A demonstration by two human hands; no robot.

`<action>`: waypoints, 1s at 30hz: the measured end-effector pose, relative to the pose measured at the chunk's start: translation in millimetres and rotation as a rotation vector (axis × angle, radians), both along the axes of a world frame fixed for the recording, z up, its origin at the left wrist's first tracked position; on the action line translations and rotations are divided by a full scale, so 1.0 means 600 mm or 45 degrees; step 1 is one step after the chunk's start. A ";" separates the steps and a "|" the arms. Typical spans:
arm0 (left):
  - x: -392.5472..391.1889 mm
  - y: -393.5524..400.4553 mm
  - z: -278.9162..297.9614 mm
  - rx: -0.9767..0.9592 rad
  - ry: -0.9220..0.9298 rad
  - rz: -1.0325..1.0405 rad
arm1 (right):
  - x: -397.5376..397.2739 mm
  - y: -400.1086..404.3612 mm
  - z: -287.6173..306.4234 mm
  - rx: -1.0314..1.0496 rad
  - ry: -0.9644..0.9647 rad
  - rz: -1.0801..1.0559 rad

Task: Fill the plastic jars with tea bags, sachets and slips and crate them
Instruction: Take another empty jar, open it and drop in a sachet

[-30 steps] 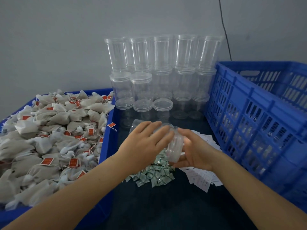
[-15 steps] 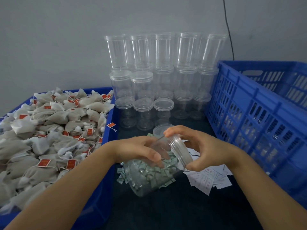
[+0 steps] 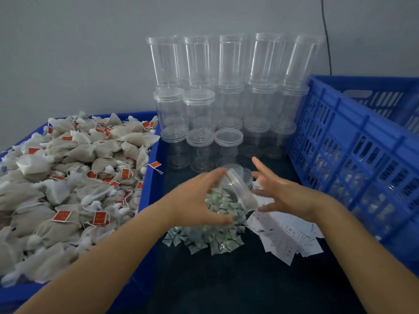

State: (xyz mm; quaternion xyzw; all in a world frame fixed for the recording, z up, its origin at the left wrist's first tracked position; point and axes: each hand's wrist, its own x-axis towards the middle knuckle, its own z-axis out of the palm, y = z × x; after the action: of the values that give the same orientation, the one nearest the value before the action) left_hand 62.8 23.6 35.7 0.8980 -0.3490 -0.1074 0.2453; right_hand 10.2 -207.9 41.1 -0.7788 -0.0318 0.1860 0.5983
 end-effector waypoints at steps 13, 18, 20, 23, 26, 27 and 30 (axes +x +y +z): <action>-0.005 -0.007 -0.016 -0.017 -0.241 -0.001 | 0.022 -0.006 -0.055 0.086 -0.230 -0.187; 0.004 -0.004 -0.015 -0.333 0.029 0.068 | 0.046 -0.056 -0.044 0.487 -0.388 -0.591; 0.005 -0.016 -0.014 -0.452 0.071 0.094 | 0.061 -0.063 -0.052 0.504 -0.432 -0.698; 0.009 -0.017 -0.015 -0.563 0.111 0.198 | 0.096 -0.070 -0.067 0.363 -0.459 -0.757; 0.016 -0.009 -0.018 -0.652 0.178 0.280 | 0.146 -0.075 -0.089 0.192 -0.470 -0.918; 0.019 -0.008 -0.019 -0.678 0.192 0.289 | 0.164 -0.078 -0.097 0.126 -0.454 -0.990; 0.031 -0.007 -0.026 -0.790 0.203 0.313 | 0.209 -0.083 -0.127 -0.127 -0.341 -1.089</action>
State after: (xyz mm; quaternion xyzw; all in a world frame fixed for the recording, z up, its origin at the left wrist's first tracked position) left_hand 81.6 19.3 19.8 0.8048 -0.2339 -0.0357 0.5444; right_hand 135.6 -257.6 -35.0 -0.7670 0.2249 -0.1793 0.5736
